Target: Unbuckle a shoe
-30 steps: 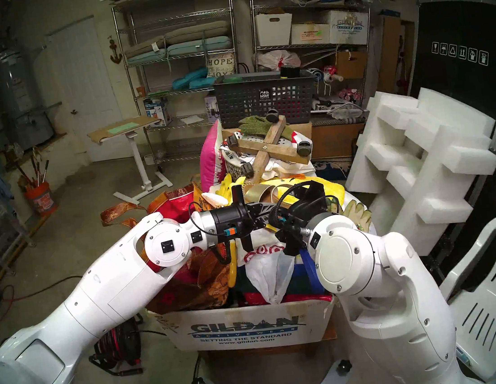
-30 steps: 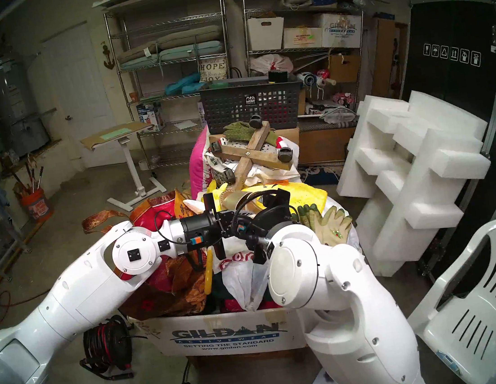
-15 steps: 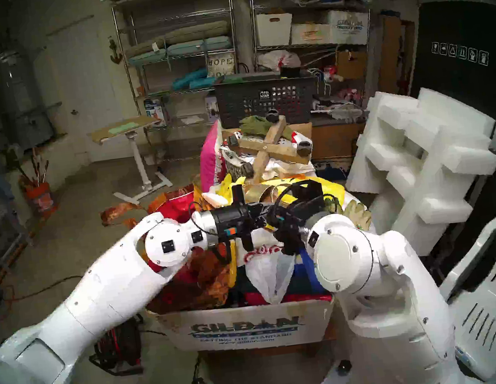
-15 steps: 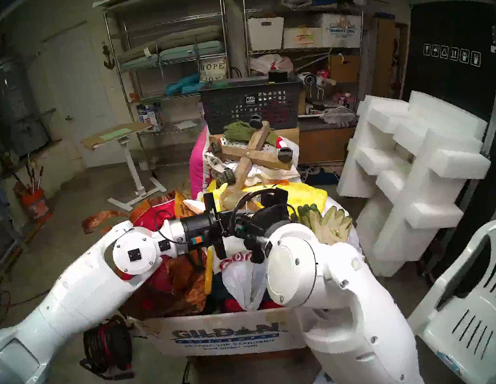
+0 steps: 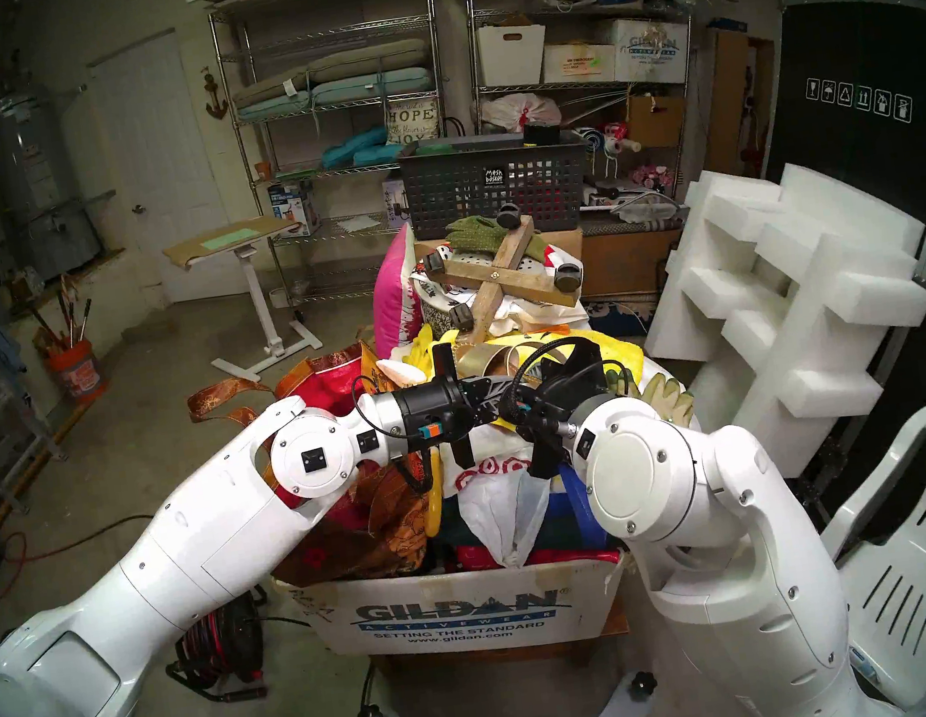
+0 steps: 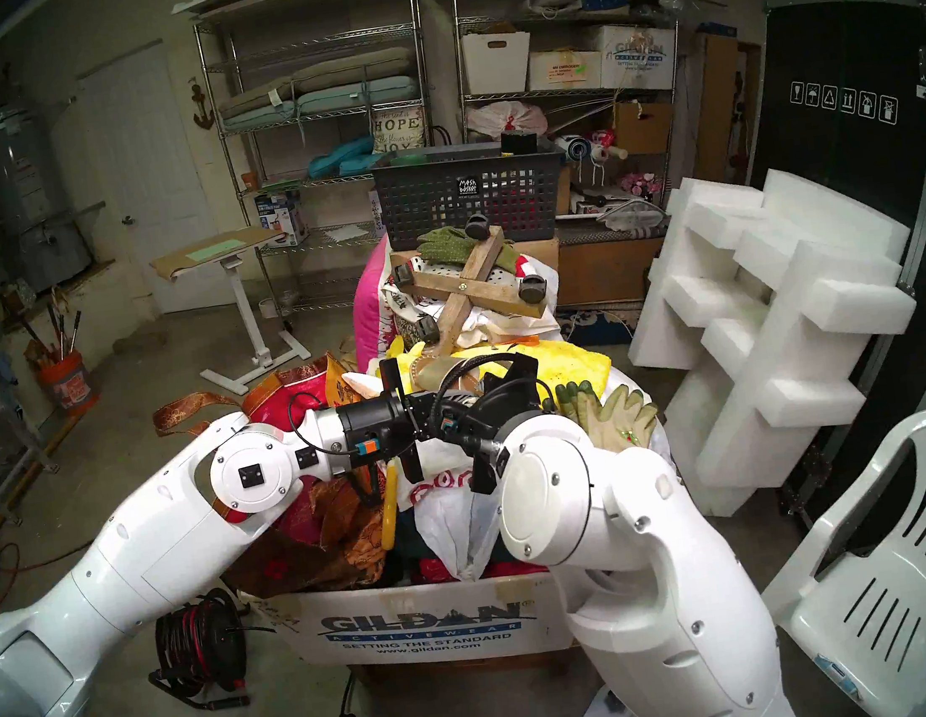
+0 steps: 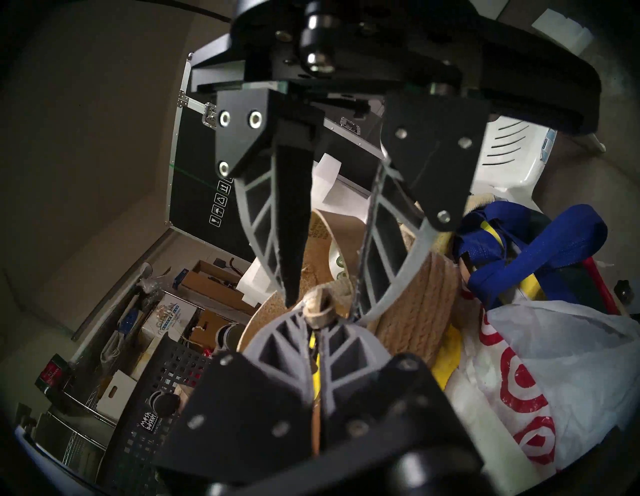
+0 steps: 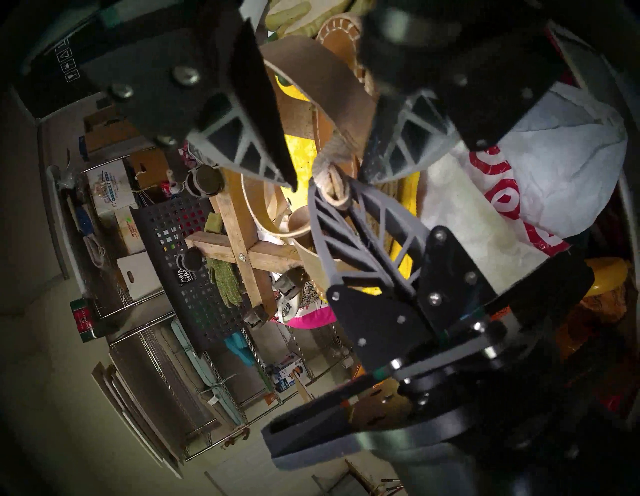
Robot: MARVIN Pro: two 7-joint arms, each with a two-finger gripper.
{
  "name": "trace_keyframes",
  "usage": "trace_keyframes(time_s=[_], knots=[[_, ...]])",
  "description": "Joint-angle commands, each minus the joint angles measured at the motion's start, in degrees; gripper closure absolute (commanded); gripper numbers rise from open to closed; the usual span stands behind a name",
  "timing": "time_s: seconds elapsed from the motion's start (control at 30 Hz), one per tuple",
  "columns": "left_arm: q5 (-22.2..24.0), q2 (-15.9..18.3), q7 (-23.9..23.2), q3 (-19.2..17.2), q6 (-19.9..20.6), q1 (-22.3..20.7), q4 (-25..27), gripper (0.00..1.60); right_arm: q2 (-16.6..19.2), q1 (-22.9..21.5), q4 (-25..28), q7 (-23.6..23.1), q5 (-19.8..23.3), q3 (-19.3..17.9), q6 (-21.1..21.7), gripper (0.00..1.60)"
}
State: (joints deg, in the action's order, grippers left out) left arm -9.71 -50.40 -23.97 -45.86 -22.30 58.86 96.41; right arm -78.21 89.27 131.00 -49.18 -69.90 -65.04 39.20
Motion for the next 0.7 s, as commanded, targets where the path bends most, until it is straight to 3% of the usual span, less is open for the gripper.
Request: trace_keyframes(time_s=[0.0,0.23,0.67], knots=[[-0.30,0.39,-0.04,-0.05,-0.07,-0.03,0.76,1.60,0.47,0.15,2.74,0.77,-0.46,-0.33,-0.28,0.83],[-0.48,0.25,0.23,-0.04,0.08,-0.18,0.34,1.60,0.54,1.05,3.20,0.90,-0.17,-0.42,-0.55,0.88],[-0.62,-0.62,-0.02,0.19,-0.19,-0.80,-0.57,1.60,0.21,1.67,4.23,0.37,0.66,0.13,-1.26,0.82]])
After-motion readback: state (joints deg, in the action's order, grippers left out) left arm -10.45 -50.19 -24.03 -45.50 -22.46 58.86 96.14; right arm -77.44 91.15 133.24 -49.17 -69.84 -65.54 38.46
